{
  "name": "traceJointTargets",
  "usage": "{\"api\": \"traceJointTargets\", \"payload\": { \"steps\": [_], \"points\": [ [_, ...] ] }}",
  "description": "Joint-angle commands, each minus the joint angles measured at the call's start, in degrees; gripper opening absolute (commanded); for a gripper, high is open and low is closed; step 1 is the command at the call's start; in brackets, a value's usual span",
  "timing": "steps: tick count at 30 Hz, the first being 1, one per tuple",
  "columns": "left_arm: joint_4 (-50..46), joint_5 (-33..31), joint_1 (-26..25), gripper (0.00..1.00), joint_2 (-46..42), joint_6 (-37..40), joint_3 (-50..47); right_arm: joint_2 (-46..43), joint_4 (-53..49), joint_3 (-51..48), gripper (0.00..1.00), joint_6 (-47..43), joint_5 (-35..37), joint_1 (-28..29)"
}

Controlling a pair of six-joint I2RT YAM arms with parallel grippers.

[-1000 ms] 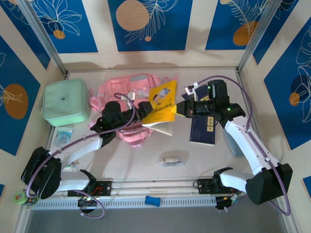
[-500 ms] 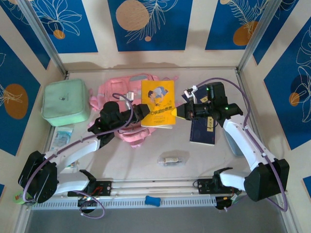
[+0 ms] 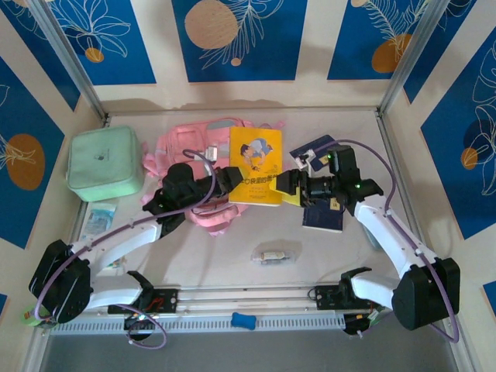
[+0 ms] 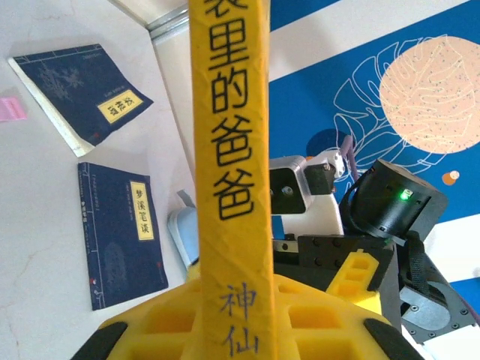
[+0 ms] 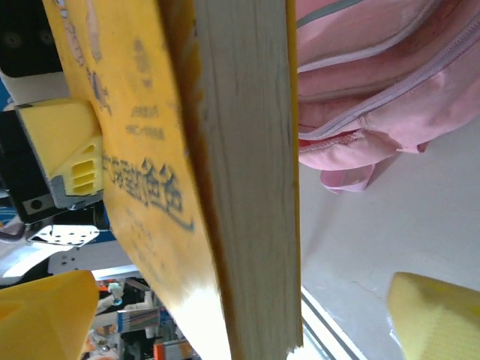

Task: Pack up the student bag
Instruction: Pass the book.

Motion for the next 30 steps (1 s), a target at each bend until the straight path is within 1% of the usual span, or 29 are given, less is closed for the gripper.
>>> {"api": "traceJointTargets", "payload": {
  "steps": [1, 4, 6, 7, 9, 12, 14, 17, 21, 25, 27, 29, 30],
  "points": [
    [7.2, -0.7, -0.7, 0.0, 0.0, -0.4, 2.9, 0.1, 9.1, -0.9, 0.99, 8.2, -0.8, 1.1],
    [5.8, -1.7, -0.8, 0.0, -0.1, -0.3, 2.6, 2.1, 20.5, -3.1, 0.99, 15.3, -3.9, 2.5],
    [6.9, -2.8, -0.8, 0.0, -0.4, -0.4, 1.5, 3.3, 26.2, -3.0, 0.99, 18.6, -5.6, 3.9],
    [5.9, -3.3, -0.7, 0.0, -0.6, -0.2, 1.3, 3.5, 28.6, -2.8, 0.99, 19.5, -6.2, 4.6],
    [3.5, -3.9, -0.7, 0.0, -1.0, 1.3, 1.4, 2.8, 29.5, -2.2, 1.0, 19.5, -6.1, 5.3],
    [-0.6, -5.4, -0.6, 0.0, -2.1, 3.3, 1.7, 0.1, 26.8, -2.4, 0.99, 17.9, -4.4, 4.6],
    [-3.5, -7.1, -0.5, 0.0, -3.1, 5.3, 1.8, -1.2, 25.6, -2.8, 0.97, 17.9, -5.0, 3.4],
    [-8.2, -8.8, -0.5, 0.0, -3.8, 8.0, 2.3, -2.4, 26.0, -3.6, 0.89, 18.5, -6.3, 2.4],
    [-7.2, -8.1, -0.8, 0.0, -3.6, 7.9, 2.0, -0.9, 21.8, -2.1, 0.71, 15.2, -3.7, 4.1],
    [-7.5, -7.6, -1.0, 0.0, -3.6, 8.2, 2.0, 2.5, 20.9, -1.0, 0.44, 13.9, -3.3, 4.9],
    [-8.2, -8.2, -1.1, 0.0, -3.9, 8.2, 1.6, 3.3, 20.7, -0.7, 0.37, 13.5, -3.0, 4.8],
    [-8.3, -8.5, -1.1, 0.0, -4.3, 8.7, 1.2, 3.7, 18.5, 0.3, 0.28, 11.7, -2.6, 4.7],
    [-9.0, -8.6, -1.1, 0.0, -4.4, 9.3, 1.2, 3.7, 16.5, 0.9, 0.21, 10.4, -1.9, 4.7]
  ]
}}
